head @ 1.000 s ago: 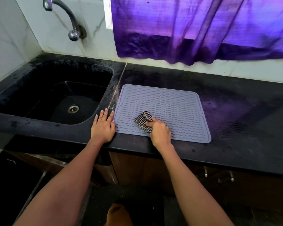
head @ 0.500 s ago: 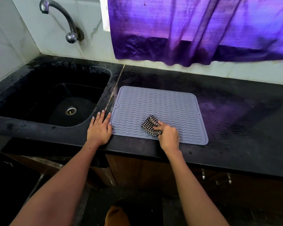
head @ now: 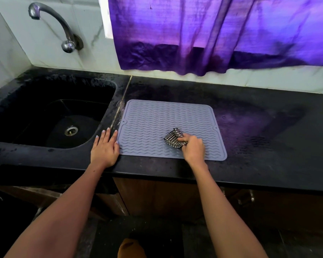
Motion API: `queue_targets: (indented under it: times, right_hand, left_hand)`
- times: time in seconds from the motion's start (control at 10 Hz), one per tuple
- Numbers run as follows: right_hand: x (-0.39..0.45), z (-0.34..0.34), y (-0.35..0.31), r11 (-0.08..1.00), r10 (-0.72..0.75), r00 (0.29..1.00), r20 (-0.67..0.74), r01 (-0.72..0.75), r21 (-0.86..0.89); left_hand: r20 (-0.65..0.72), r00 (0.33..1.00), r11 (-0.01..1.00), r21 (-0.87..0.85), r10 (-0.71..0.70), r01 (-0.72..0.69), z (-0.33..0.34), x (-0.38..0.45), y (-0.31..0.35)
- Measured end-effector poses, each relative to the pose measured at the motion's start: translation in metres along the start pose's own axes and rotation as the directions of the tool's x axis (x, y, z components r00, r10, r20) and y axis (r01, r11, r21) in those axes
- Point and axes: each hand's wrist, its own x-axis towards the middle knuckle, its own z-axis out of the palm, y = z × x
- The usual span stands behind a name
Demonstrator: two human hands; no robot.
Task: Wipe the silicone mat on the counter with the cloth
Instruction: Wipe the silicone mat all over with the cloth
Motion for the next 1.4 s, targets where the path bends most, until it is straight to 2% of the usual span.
queue_targets:
  times: [0.2, 0.3, 0.4, 0.5, 0.6, 0.7, 0.8, 0.9, 1.0, 1.1, 1.2, 1.3, 1.4]
  right_hand:
    - [-0.021, 0.024, 0.016, 0.937, -0.186, 0.982, -0.021, 0.171, -0.304]
    - [-0.023, 0.027, 0.017, 0.906, -0.217, 0.976, -0.014, 0.196, -0.376]
    - [-0.016, 0.017, 0.011, 0.953, -0.121, 0.993, 0.011, 0.120, -0.277]
    - [0.004, -0.007, -0.003, 0.995, 0.097, 0.990, 0.099, -0.094, -0.034]
    - [0.012, -0.020, -0.008, 0.982, 0.191, 0.982, -0.009, -0.190, 0.016]
    - [0.004, -0.015, 0.000, 0.978, 0.178, 0.977, -0.118, -0.189, -0.088]
    - [-0.005, -0.001, 0.012, 0.957, 0.094, 0.987, -0.132, -0.126, -0.261]
    - [-0.013, 0.014, 0.022, 0.897, -0.075, 0.996, -0.057, 0.042, -0.441]
    - [-0.015, 0.017, 0.027, 0.864, -0.112, 0.994, -0.008, 0.094, -0.494]
    - [-0.009, 0.004, 0.025, 0.888, -0.099, 0.995, 0.022, 0.098, -0.449]
    - [0.003, -0.020, 0.022, 0.982, 0.093, 0.995, 0.036, -0.086, -0.170]
    - [0.004, -0.028, 0.027, 0.982, 0.110, 0.991, -0.077, -0.120, -0.144]
    - [-0.001, -0.019, 0.040, 0.943, 0.010, 0.992, -0.122, -0.050, -0.328]
  left_hand:
    - [0.002, 1.000, 1.000, 0.004, 0.005, -0.005, 0.001, 0.000, 0.001]
    - [0.008, 1.000, 1.000, 0.006, 0.007, -0.007, 0.001, 0.000, 0.000]
    - [0.014, 1.000, 1.000, 0.006, 0.006, -0.006, 0.001, 0.000, 0.000]
    - [0.026, 1.000, 1.000, 0.012, 0.005, -0.006, -0.001, -0.001, 0.001]
    - [0.020, 1.000, 1.000, 0.010, 0.009, -0.009, -0.001, -0.001, 0.000]
    - [0.000, 1.000, 1.000, 0.005, 0.008, -0.008, 0.000, -0.001, 0.001]
    - [-0.012, 1.000, 1.000, 0.005, 0.013, -0.013, 0.001, 0.000, 0.001]
    - [-0.009, 1.000, 1.000, 0.011, 0.013, -0.013, 0.002, 0.000, 0.000]
    - [-0.017, 1.000, 1.000, 0.017, 0.011, -0.011, 0.002, 0.000, -0.001]
    - [-0.013, 1.000, 1.000, 0.012, 0.013, -0.013, 0.003, 0.001, -0.001]
    - [-0.003, 1.000, 1.000, 0.014, 0.009, -0.009, 0.003, 0.001, -0.001]
    - [-0.004, 1.000, 1.000, 0.017, 0.007, -0.007, 0.002, 0.001, 0.000]
    - [-0.012, 1.000, 1.000, 0.007, 0.002, -0.002, 0.002, 0.001, 0.000]
